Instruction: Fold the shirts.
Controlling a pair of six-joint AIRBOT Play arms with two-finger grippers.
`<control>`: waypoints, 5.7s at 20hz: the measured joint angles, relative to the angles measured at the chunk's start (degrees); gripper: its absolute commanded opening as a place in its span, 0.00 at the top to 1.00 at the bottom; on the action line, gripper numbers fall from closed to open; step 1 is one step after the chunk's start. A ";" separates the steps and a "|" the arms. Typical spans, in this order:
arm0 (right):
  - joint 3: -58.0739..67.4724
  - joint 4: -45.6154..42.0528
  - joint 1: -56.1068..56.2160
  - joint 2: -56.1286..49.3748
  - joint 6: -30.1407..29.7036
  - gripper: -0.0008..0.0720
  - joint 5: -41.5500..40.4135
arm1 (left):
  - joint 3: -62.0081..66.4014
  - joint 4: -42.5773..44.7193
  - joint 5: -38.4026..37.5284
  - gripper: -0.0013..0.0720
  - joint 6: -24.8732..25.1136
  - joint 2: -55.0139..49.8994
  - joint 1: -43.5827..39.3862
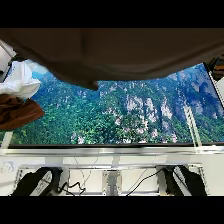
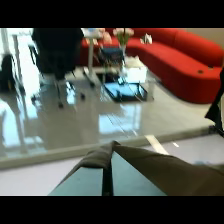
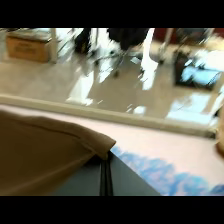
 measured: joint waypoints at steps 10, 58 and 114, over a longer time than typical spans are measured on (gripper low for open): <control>3.54 -23.98 22.01 -4.26 7.02 0.97 8.74 | -2.05 14.80 -16.04 0.97 -7.89 -2.45 0.00; -64.74 3.61 -1.84 -21.75 -0.17 0.33 6.12 | -65.55 -0.98 -15.04 0.04 2.12 -11.58 19.80; -88.39 24.28 3.63 -21.49 -5.33 0.95 -20.06 | -72.89 -5.55 -23.26 0.04 3.41 -6.10 21.31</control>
